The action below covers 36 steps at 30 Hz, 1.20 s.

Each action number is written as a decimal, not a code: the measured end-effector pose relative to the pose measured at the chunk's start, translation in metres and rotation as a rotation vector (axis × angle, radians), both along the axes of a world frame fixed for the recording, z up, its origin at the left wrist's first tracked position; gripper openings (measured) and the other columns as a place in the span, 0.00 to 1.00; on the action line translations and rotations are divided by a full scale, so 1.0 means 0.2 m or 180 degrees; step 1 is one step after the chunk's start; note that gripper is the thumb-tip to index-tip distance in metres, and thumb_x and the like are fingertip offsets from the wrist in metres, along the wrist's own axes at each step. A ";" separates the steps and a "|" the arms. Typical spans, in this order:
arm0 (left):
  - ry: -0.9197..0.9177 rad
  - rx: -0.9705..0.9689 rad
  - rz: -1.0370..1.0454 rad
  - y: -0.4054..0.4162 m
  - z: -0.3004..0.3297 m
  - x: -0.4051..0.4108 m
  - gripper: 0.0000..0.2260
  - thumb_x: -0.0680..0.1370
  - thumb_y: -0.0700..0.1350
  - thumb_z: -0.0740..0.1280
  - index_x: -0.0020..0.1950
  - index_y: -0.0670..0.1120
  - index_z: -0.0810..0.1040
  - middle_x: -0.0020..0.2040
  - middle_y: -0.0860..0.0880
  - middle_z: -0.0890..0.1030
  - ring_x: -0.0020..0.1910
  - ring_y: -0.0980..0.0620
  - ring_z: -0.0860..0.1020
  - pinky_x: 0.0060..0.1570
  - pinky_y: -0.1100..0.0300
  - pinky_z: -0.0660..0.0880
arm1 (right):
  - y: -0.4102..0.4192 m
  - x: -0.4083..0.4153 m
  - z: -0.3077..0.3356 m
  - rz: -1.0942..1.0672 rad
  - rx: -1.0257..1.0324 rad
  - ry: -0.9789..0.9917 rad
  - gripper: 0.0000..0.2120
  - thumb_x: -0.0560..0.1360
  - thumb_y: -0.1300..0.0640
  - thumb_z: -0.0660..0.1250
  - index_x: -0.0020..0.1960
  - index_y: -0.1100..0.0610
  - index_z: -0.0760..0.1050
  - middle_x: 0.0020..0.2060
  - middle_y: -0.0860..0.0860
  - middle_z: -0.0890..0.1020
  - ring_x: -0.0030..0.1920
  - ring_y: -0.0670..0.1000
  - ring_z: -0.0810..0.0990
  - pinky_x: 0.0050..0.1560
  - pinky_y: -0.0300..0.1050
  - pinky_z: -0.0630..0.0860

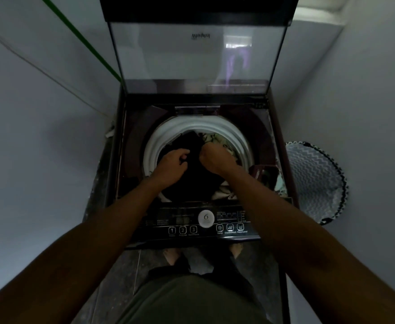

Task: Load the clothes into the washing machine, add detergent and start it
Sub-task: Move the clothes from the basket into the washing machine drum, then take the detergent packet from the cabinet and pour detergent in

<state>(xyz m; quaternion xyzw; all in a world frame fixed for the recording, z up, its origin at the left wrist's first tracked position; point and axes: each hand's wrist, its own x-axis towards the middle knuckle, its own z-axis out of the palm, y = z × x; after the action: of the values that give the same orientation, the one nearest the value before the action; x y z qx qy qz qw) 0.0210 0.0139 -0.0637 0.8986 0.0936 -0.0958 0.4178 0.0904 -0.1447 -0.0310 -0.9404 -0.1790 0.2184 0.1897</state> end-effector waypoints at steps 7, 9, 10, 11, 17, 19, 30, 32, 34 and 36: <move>-0.1094 -0.0320 0.0778 -0.04 0.28 0.05 0.15 0.76 0.35 0.65 0.62 0.44 0.77 0.59 0.46 0.78 0.57 0.51 0.77 0.60 0.62 0.72 | 0.07 0.06 0.30 -0.0175 0.0459 -0.0949 0.16 0.77 0.50 0.62 0.38 0.61 0.78 0.37 0.56 0.83 0.38 0.55 0.79 0.36 0.44 0.70; -0.1276 -0.0261 0.0828 -0.02 0.39 0.09 0.15 0.75 0.35 0.66 0.60 0.45 0.79 0.58 0.46 0.77 0.55 0.50 0.77 0.57 0.67 0.70 | 0.11 0.09 0.38 -0.0162 0.0548 -0.1220 0.16 0.77 0.48 0.62 0.37 0.58 0.78 0.37 0.57 0.83 0.41 0.58 0.81 0.37 0.44 0.70; -0.1366 -0.0219 0.0829 0.01 0.46 0.12 0.15 0.74 0.35 0.66 0.59 0.45 0.80 0.58 0.47 0.76 0.54 0.50 0.77 0.55 0.69 0.69 | 0.14 0.10 0.43 -0.0130 0.0596 -0.1366 0.16 0.77 0.48 0.62 0.37 0.57 0.79 0.37 0.57 0.83 0.41 0.59 0.81 0.37 0.44 0.69; -0.1452 -0.0159 0.0817 0.04 0.52 0.15 0.15 0.74 0.35 0.66 0.59 0.45 0.80 0.58 0.47 0.76 0.53 0.51 0.77 0.54 0.70 0.69 | 0.16 0.12 0.47 -0.0092 0.0627 -0.1505 0.17 0.78 0.47 0.62 0.37 0.57 0.79 0.36 0.57 0.83 0.40 0.60 0.81 0.37 0.45 0.69; -0.2016 0.0265 0.0987 0.22 0.94 0.23 0.15 0.76 0.38 0.65 0.61 0.47 0.78 0.60 0.49 0.75 0.55 0.51 0.75 0.58 0.62 0.72 | 0.32 0.24 0.82 0.0171 0.1138 -0.1915 0.19 0.80 0.50 0.61 0.32 0.56 0.73 0.27 0.50 0.75 0.28 0.50 0.73 0.33 0.44 0.69; -0.2284 0.0420 0.1019 0.27 1.05 0.19 0.15 0.76 0.38 0.65 0.63 0.49 0.77 0.59 0.50 0.75 0.53 0.52 0.75 0.53 0.63 0.72 | 0.40 0.27 0.91 0.0323 0.1330 -0.1989 0.20 0.80 0.49 0.60 0.34 0.57 0.75 0.30 0.51 0.78 0.29 0.49 0.75 0.34 0.43 0.71; -0.2528 0.1924 0.1729 0.56 1.57 -0.20 0.18 0.78 0.43 0.66 0.68 0.51 0.72 0.64 0.51 0.71 0.60 0.51 0.70 0.63 0.58 0.68 | 0.90 0.19 1.44 0.1518 0.2594 -0.2643 0.11 0.78 0.51 0.63 0.45 0.58 0.79 0.42 0.50 0.79 0.39 0.45 0.74 0.38 0.40 0.73; -0.2375 0.2243 0.1837 0.60 1.66 -0.33 0.17 0.78 0.44 0.66 0.68 0.51 0.73 0.64 0.49 0.72 0.62 0.49 0.70 0.63 0.59 0.66 | 0.99 0.12 1.50 0.1731 0.2798 -0.2547 0.09 0.77 0.53 0.64 0.47 0.58 0.78 0.45 0.51 0.79 0.43 0.49 0.77 0.41 0.44 0.75; -0.2233 0.2532 0.2050 0.63 1.76 -0.48 0.16 0.78 0.44 0.67 0.66 0.50 0.75 0.64 0.48 0.72 0.63 0.48 0.69 0.63 0.61 0.63 | 1.09 0.02 1.56 0.2021 0.3005 -0.2490 0.08 0.76 0.54 0.64 0.49 0.58 0.78 0.46 0.52 0.79 0.45 0.51 0.78 0.43 0.47 0.77; -0.2154 0.2791 0.2270 0.65 1.85 -0.63 0.15 0.78 0.43 0.67 0.65 0.49 0.76 0.64 0.48 0.73 0.64 0.48 0.69 0.63 0.60 0.63 | 1.18 -0.09 1.63 0.2291 0.3180 -0.2459 0.09 0.76 0.54 0.64 0.51 0.59 0.78 0.48 0.52 0.79 0.47 0.50 0.77 0.45 0.48 0.78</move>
<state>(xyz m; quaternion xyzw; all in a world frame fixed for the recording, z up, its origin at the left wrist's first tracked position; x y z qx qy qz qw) -0.1059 0.1448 0.3070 0.8800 0.2794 0.3834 0.0254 0.0728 0.0909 0.2951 -0.6344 -0.6098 -0.1882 0.4362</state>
